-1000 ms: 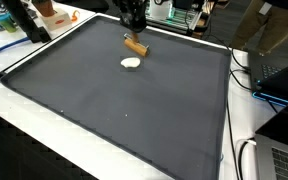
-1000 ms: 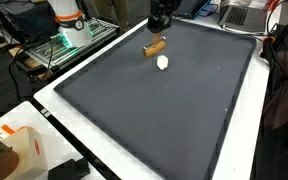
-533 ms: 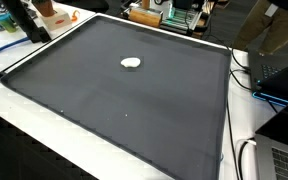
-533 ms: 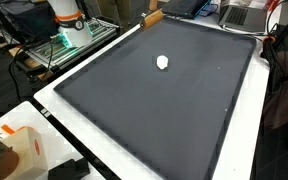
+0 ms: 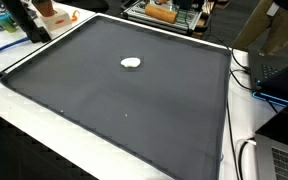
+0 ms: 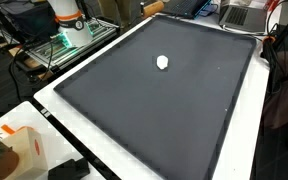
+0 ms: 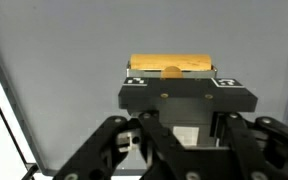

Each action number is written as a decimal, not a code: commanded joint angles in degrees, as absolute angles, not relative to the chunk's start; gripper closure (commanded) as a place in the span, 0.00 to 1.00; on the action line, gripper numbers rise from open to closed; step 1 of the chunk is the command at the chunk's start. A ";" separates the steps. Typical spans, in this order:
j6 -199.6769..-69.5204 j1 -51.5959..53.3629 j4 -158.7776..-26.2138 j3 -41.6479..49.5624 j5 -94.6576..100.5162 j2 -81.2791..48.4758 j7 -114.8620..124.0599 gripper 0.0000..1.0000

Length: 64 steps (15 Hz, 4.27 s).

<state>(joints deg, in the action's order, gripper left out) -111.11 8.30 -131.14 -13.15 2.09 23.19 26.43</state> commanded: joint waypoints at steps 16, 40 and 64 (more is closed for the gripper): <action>-118.08 3.12 -131.26 -2.35 1.39 20.50 -0.40 0.77; -127.01 3.01 -129.63 -7.91 2.70 17.70 11.95 0.77; -111.63 4.18 -109.77 -7.89 7.86 3.37 13.17 0.77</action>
<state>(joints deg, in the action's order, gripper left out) -114.34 3.66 -112.48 -8.39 6.81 5.15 12.17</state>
